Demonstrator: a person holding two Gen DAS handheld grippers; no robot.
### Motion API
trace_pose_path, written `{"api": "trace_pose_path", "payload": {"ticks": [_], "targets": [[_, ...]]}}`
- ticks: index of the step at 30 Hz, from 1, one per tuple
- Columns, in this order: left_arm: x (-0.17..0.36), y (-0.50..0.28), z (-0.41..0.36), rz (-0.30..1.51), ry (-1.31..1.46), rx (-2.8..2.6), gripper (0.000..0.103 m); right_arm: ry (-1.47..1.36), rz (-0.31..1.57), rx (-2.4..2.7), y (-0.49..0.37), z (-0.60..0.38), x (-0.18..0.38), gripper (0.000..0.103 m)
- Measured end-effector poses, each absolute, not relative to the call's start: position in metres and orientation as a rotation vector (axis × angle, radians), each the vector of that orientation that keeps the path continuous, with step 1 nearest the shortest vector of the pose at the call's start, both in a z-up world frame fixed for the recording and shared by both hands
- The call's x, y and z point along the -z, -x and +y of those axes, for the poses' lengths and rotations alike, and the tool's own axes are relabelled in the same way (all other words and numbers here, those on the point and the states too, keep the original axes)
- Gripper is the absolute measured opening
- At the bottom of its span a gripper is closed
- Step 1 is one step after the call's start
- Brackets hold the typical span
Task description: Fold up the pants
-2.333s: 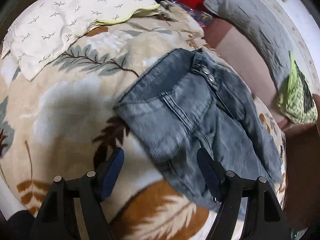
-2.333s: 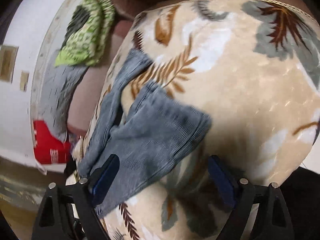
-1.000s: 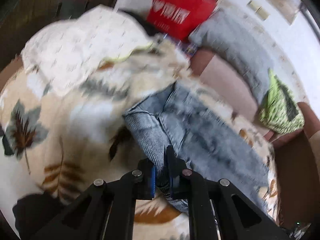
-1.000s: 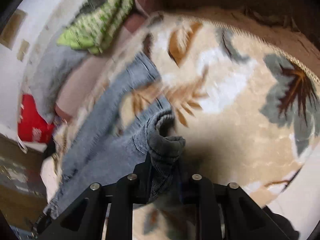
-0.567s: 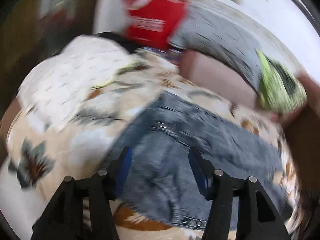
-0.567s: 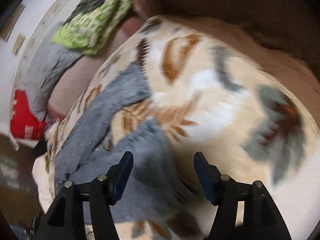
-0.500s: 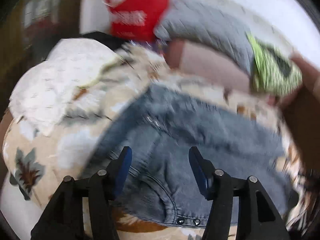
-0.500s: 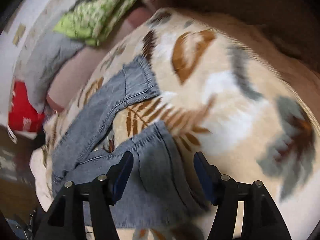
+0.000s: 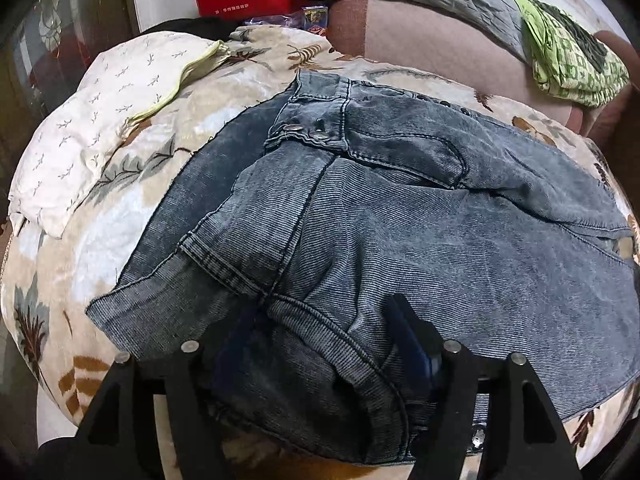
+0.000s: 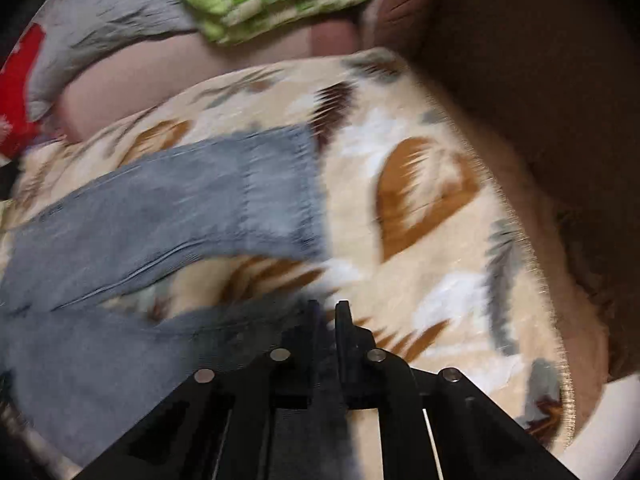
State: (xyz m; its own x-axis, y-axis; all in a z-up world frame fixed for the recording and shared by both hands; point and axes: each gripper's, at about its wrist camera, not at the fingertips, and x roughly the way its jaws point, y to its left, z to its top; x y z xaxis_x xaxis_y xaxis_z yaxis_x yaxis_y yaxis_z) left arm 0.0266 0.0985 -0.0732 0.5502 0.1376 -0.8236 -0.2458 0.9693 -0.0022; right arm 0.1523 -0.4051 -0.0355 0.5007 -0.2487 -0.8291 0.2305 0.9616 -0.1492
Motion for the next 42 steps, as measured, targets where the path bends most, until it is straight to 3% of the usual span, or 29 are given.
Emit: {"api": "trace_pose_path", "payload": {"ticks": [3, 7, 9, 10, 11, 13, 15, 17, 24, 29, 36, 39, 42], "targets": [[0.074, -0.030, 0.101, 0.970, 0.113, -0.222, 0.073, -0.182, 1.109, 0.232, -0.151, -0.430, 0.062, 0.009], [0.070, -0.034, 0.103, 0.973, 0.125, -0.217, 0.073, -0.212, 0.971, 0.190, -0.110, -0.428, 0.026, 0.012], [0.062, -0.032, 0.101, 0.947, 0.135, -0.211, 0.073, -0.264, 0.976, 0.055, -0.087, -0.417, 0.013, 0.019], [0.058, -0.031, 0.100, 0.930, 0.135, -0.209, 0.073, -0.275, 0.988, 0.011, -0.078, -0.412, 0.010, 0.032], [0.053, -0.029, 0.099, 0.909, 0.133, -0.211, 0.073, -0.286, 1.017, -0.043, -0.067, -0.404, 0.014, 0.054], [0.046, -0.028, 0.100, 0.878, 0.136, -0.212, 0.074, -0.271, 1.080, -0.067, -0.060, -0.396, 0.033, 0.080], [0.058, -0.034, 0.102, 0.941, 0.134, -0.213, 0.079, -0.219, 1.191, -0.037, -0.061, -0.395, 0.066, 0.081], [0.077, -0.041, 0.101, 1.030, 0.096, -0.220, 0.079, -0.209, 1.153, -0.016, -0.062, -0.392, 0.056, 0.080], [0.019, -0.054, 0.113, 0.893, 0.150, -0.159, 0.079, -0.255, 0.994, -0.045, -0.097, -0.397, -0.007, 0.080], [0.000, -0.119, 0.167, 0.909, 0.327, -0.159, 0.079, -0.336, 0.996, -0.063, -0.160, -0.421, -0.015, 0.074], [0.026, -0.231, 0.203, 1.014, 0.455, -0.119, 0.079, -0.300, 1.026, -0.023, -0.251, -0.441, -0.005, 0.067], [0.045, -0.259, 0.210, 1.052, 0.494, -0.119, 0.075, -0.311, 1.058, 0.008, -0.291, -0.453, 0.009, 0.057], [0.062, -0.276, 0.214, 1.082, 0.524, -0.113, 0.060, -0.301, 1.095, 0.010, -0.326, -0.454, 0.026, 0.053]]}}
